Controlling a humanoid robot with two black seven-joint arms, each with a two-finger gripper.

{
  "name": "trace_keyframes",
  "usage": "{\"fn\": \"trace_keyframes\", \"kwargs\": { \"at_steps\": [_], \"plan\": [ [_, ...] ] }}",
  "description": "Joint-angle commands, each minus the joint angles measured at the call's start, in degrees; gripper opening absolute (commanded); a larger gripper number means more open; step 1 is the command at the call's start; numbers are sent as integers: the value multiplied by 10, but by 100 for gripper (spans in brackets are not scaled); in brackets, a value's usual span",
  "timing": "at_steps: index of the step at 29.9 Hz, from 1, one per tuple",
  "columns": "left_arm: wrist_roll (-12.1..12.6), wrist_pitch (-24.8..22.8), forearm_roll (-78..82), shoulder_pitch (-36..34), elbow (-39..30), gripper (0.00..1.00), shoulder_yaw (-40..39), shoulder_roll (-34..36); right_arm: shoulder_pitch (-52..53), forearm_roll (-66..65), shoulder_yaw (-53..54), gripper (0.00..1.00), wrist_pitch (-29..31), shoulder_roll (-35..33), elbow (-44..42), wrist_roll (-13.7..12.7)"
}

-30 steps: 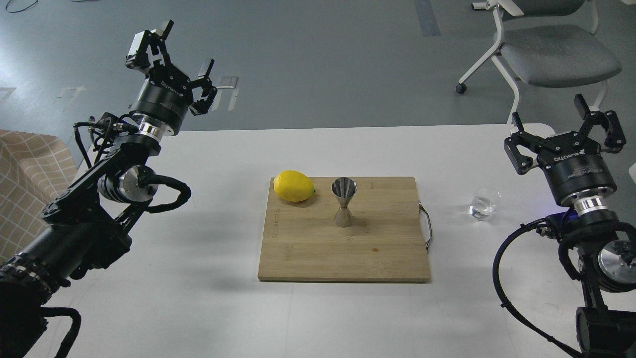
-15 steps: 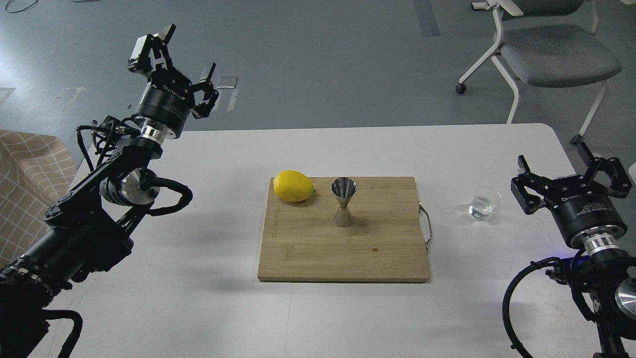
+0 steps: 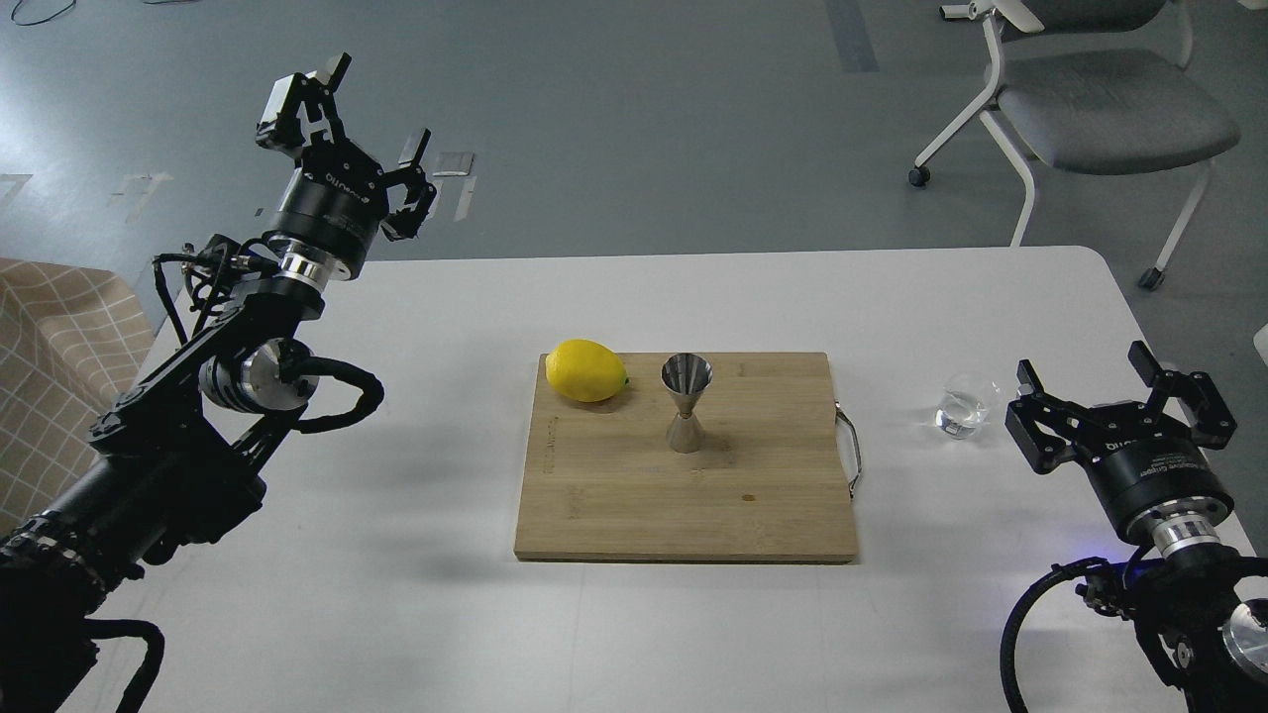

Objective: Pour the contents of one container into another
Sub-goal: 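Lower the right gripper toward the clear glass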

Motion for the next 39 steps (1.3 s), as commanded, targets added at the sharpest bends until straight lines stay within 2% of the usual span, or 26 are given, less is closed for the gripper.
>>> {"fn": "trace_keyframes", "kwargs": {
  "at_steps": [1, 4, 7, 20, 39],
  "plan": [
    [0, 0, 0, 0, -1, 98, 0, 0, 0, 9, -12, 96, -23, 0, -8, 0],
    [0, 0, 0, 0, -1, 98, 0, 1, 3, 10, -13, 96, -72, 0, -9, 0],
    [0, 0, 0, 0, -1, 98, 0, 2, 2, 10, -13, 96, -96, 0, -11, 0],
    [0, 0, 0, -1, -1, 98, -1, 6, 9, 5, -11, 96, -124, 0, -32, 2],
    [0, 0, 1, -1, 0, 98, -1, 8, 54, 2, -34, 96, -121, 0, -101, 3]
  ]
}}
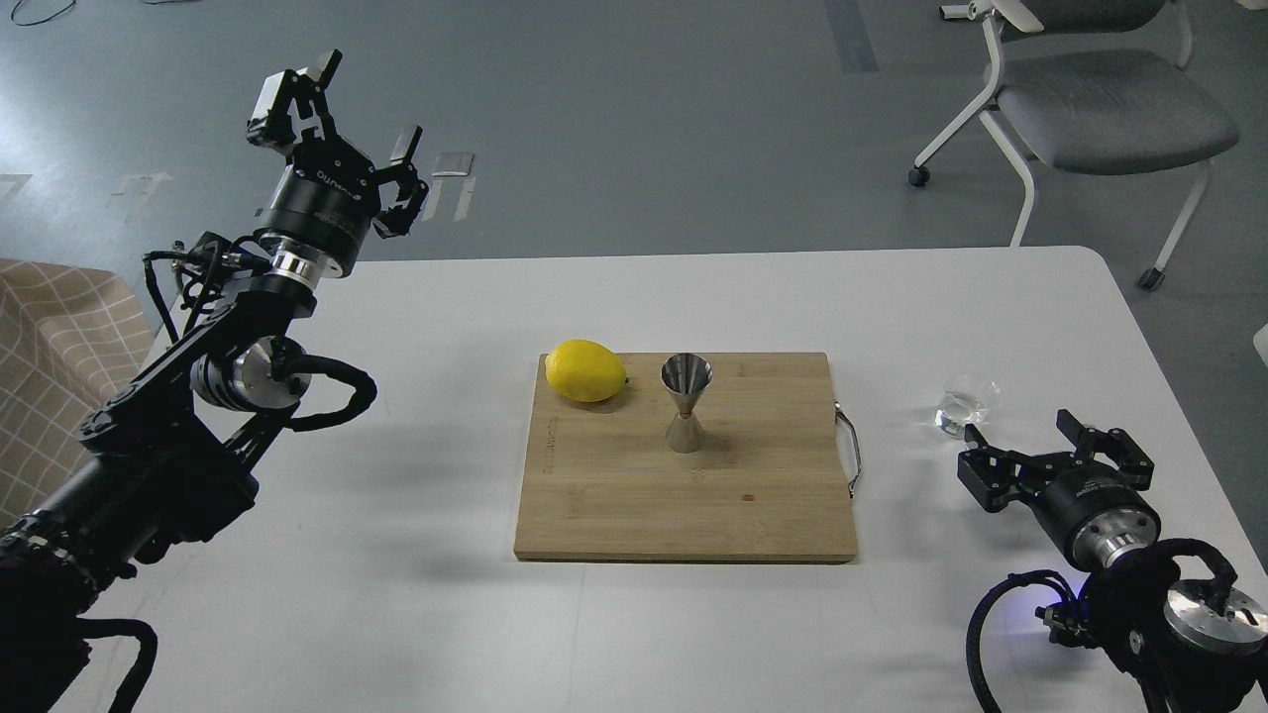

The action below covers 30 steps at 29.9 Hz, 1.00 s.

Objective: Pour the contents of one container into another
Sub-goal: 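Lower the right gripper toward the clear glass, then close the right gripper around the clear glass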

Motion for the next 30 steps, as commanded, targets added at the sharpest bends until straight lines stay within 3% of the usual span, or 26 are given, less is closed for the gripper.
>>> {"fn": "trace_keyframes", "kwargs": {
  "at_steps": [1, 30],
  "plan": [
    [0, 0, 1, 0, 0, 98, 0, 0, 8, -1, 0, 96, 0, 0, -11, 0],
    [0, 0, 1, 1, 0, 98, 0, 1, 52, -3, -29, 96, 23, 0, -73, 4]
  ]
}}
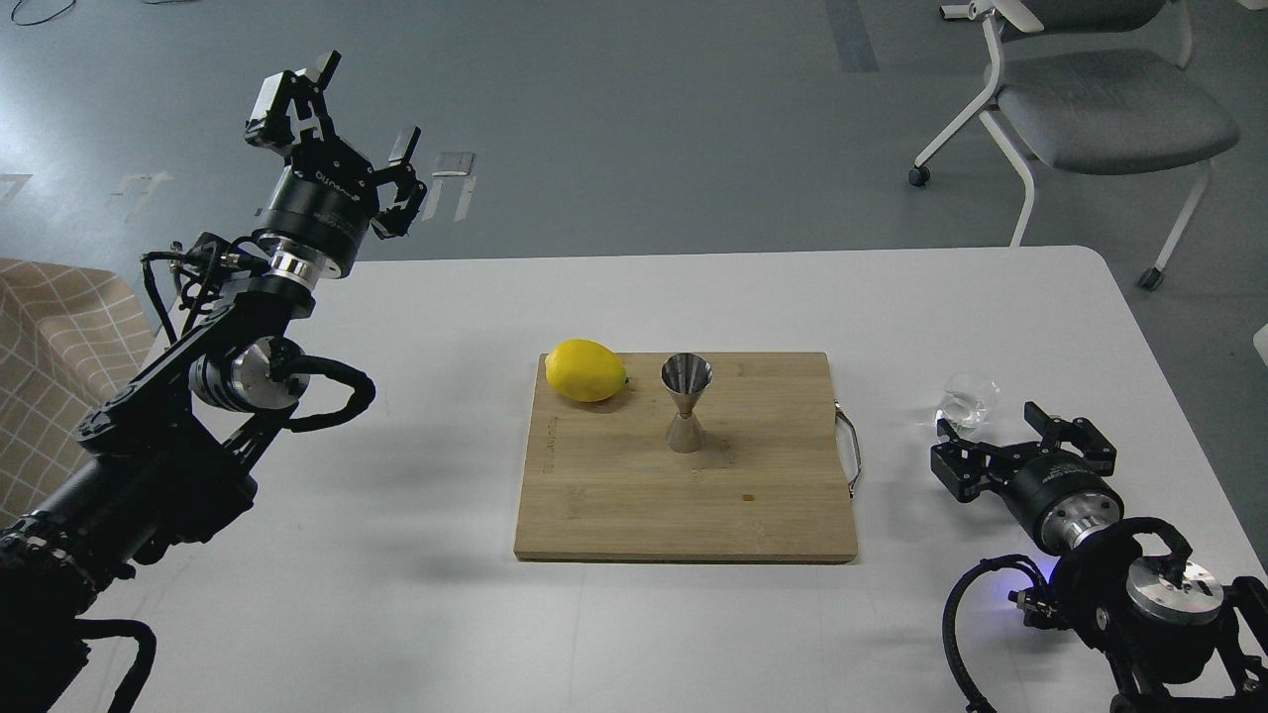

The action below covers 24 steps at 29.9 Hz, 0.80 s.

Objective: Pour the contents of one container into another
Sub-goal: 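Close the right gripper around the clear glass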

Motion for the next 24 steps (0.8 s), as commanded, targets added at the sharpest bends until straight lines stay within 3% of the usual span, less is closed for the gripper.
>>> {"fn": "trace_keyframes", "kwargs": {
  "at_steps": [1, 24],
  "plan": [
    [0, 0, 0, -1, 0, 98, 0, 0, 3, 0, -1, 96, 9, 0, -5, 0],
    [0, 0, 1, 0, 0, 98, 1, 1, 19, -18, -17, 94, 44, 0, -33, 1]
  ]
}}
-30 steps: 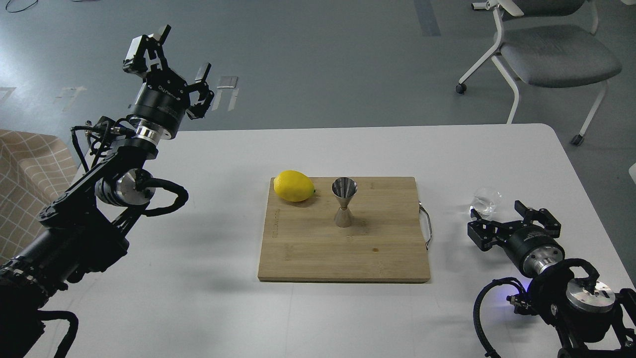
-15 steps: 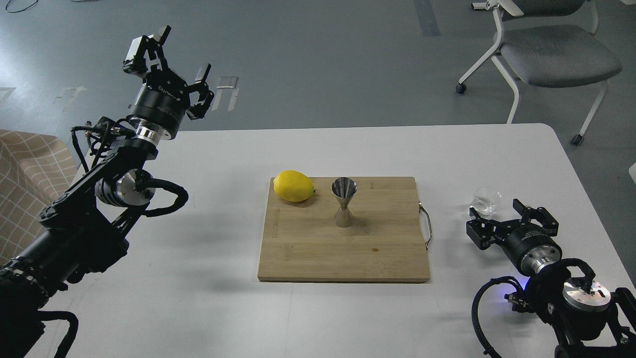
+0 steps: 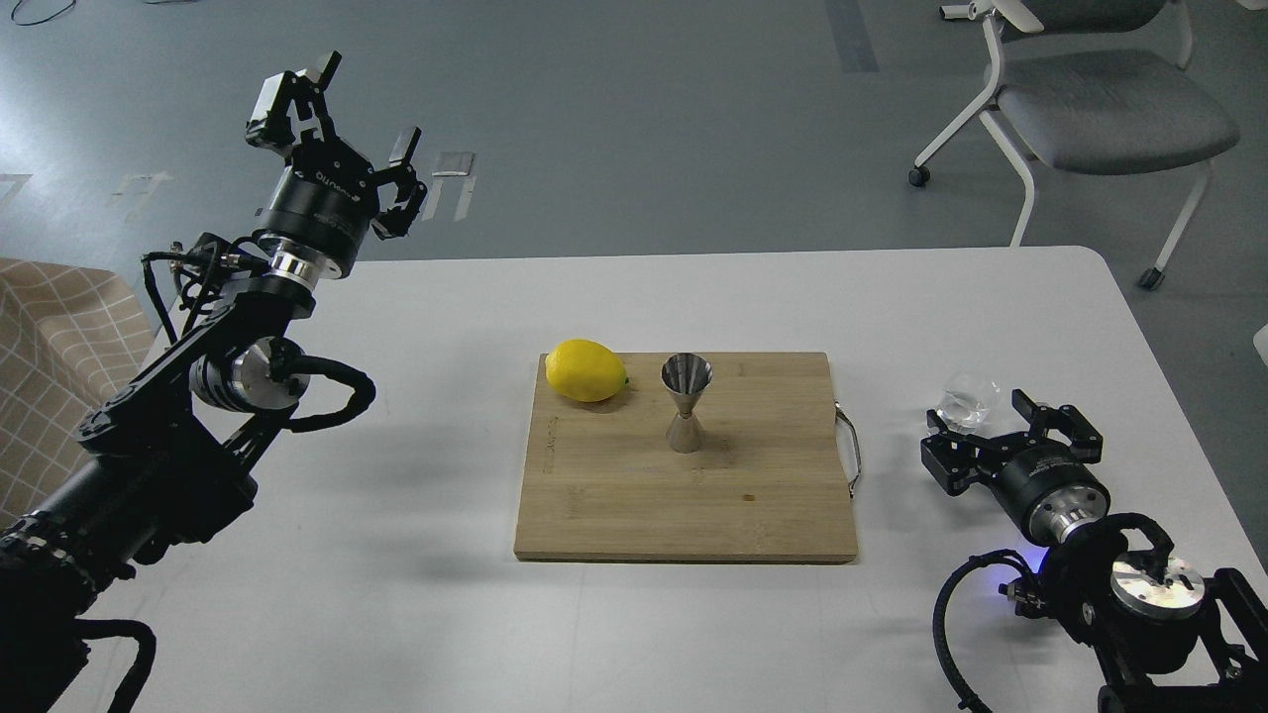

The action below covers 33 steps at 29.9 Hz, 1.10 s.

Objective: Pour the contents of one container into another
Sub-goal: 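Close the right gripper around the clear glass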

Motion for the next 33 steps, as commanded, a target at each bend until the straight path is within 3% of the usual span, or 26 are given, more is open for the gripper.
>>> {"fn": "trace_keyframes", "kwargs": {
  "at_steps": [1, 33],
  "plan": [
    [0, 0, 0, 0, 0, 98, 0, 1, -1, 0, -1, 94, 0, 0, -1, 1],
    [0, -1, 1, 1, 0, 98, 0, 1, 18, 0, -1, 83, 5, 0, -18, 8]
  ]
}}
